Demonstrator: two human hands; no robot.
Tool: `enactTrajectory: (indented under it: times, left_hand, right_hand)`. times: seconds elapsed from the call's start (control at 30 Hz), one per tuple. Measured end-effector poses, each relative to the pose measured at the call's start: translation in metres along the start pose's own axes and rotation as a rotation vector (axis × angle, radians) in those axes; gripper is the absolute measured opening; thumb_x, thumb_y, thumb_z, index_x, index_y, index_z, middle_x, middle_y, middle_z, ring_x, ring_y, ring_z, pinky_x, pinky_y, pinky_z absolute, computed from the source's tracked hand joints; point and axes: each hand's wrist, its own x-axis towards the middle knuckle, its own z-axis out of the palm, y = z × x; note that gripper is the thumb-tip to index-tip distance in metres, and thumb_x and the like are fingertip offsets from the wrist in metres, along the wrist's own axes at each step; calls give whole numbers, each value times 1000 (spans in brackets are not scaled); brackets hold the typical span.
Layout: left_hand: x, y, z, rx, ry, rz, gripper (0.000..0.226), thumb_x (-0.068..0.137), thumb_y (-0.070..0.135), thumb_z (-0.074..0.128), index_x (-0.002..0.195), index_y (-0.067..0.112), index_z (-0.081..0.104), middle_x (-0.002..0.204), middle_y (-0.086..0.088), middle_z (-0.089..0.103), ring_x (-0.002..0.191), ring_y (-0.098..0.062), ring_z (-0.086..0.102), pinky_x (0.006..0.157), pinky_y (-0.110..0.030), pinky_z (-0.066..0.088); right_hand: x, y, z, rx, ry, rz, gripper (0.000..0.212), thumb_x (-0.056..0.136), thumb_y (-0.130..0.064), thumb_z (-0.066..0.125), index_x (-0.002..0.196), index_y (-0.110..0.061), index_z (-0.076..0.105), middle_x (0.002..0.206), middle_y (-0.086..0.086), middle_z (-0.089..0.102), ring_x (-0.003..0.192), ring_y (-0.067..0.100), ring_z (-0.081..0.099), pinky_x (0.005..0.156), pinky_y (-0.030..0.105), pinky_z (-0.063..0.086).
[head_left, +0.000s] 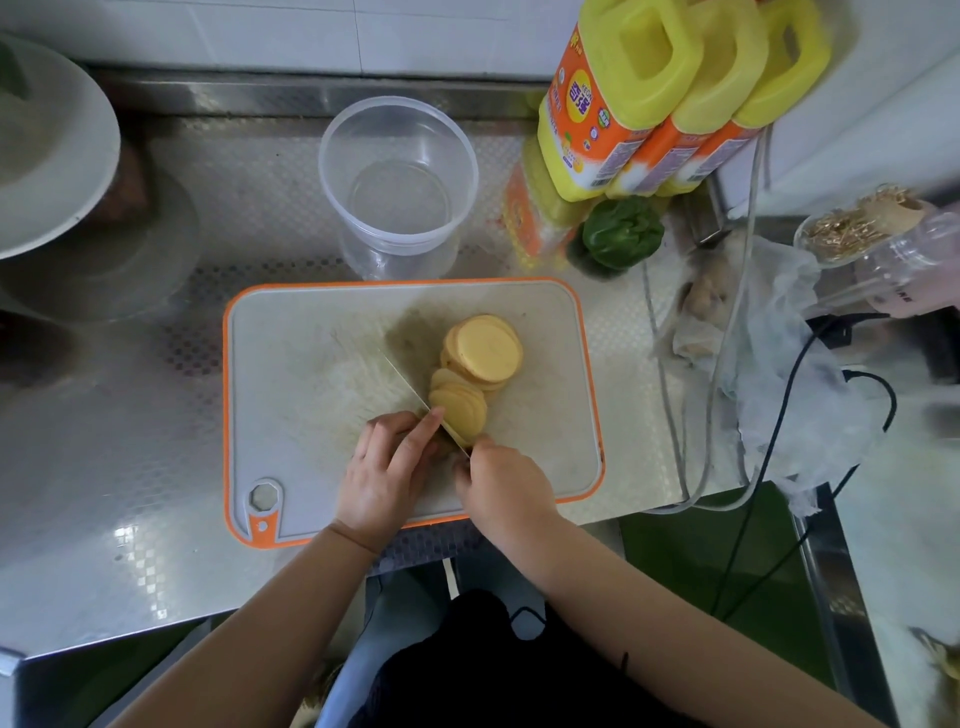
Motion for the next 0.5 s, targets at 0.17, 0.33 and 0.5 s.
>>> enactTrajectory:
  times: [0.17, 0.33, 0.5]
  left_hand:
    - [2, 3, -1, -45, 36, -29, 22, 103, 19, 50, 122, 7, 52, 113, -7, 52, 95, -26, 55, 85, -31, 46]
    - [1, 4, -3, -84, 5, -93, 19, 104, 26, 49, 109, 8, 52, 109, -12, 54, 97, -26, 55, 82, -31, 48]
    - [-1, 12, -8, -141, -49, -222, 26, 99, 33, 52, 110, 10, 50, 116, -7, 49, 100, -25, 56, 76, -33, 53]
  right_hand:
    - [8, 5, -14, 127, -115, 110, 60, 94, -64, 23, 86, -14, 54, 78, 6, 61, 76, 25, 59, 68, 36, 47]
    - [7, 7, -15, 224, -71, 154, 45, 97, -56, 29, 105, -14, 42, 84, 2, 57, 79, 24, 60, 67, 36, 47]
    - [-9, 5, -4, 310, 174, -11, 25, 92, -27, 59, 110, -16, 45, 105, -7, 37, 81, 20, 60, 71, 31, 51]
